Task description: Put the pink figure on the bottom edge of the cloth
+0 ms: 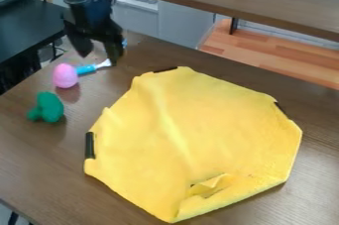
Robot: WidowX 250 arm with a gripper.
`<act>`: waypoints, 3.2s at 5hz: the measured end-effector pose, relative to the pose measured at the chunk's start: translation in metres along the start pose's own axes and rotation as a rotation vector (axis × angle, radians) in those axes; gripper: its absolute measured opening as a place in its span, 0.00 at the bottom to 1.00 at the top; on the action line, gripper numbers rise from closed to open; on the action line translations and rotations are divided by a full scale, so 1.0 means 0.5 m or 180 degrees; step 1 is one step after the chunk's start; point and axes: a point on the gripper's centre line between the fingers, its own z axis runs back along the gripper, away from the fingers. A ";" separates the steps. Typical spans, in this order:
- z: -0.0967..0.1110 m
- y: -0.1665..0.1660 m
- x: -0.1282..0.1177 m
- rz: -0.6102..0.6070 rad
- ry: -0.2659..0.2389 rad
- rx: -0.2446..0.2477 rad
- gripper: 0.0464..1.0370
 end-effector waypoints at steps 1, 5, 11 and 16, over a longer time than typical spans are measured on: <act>-0.045 0.051 -0.001 0.0171 0.0197 0.0046 0.96; -0.060 0.159 -0.011 0.0483 0.0487 0.0716 0.96; -0.122 0.157 0.002 0.0593 0.0411 0.0700 0.96; -0.160 0.096 0.013 0.0450 0.0598 0.0453 0.71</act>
